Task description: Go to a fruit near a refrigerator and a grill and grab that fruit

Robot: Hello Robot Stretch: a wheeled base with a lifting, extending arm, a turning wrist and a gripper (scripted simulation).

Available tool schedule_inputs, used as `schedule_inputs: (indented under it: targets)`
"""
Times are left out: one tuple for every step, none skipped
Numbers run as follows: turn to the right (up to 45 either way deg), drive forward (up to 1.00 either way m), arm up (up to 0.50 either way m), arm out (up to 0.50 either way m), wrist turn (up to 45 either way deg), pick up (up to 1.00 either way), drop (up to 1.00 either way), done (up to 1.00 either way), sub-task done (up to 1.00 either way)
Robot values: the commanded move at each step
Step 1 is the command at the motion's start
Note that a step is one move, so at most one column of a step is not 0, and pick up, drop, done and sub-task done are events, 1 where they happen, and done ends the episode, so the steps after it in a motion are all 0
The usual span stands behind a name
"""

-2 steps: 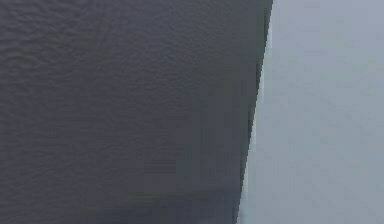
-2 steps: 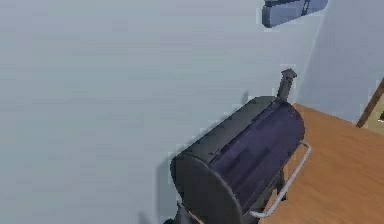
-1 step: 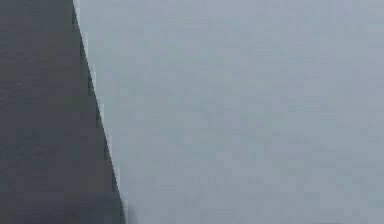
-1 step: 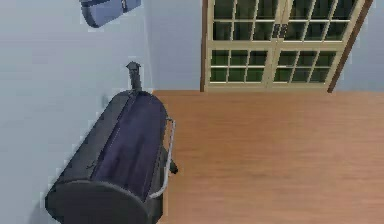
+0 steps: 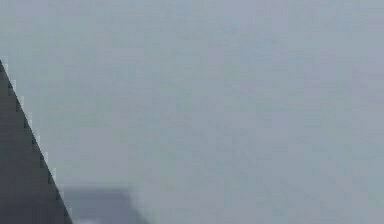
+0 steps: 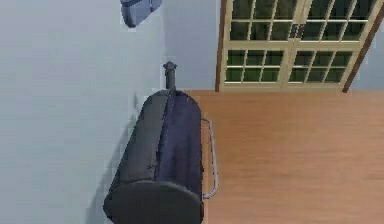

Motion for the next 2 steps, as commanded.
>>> schedule_inputs:
  targets:
    - [-30.0,0.00,0.00,0.00,0.0,0.00,0.00,0.00,0.00]
    - [-9.0,0.00,0.00,0.00,0.0,0.00,0.00,0.00,0.00]
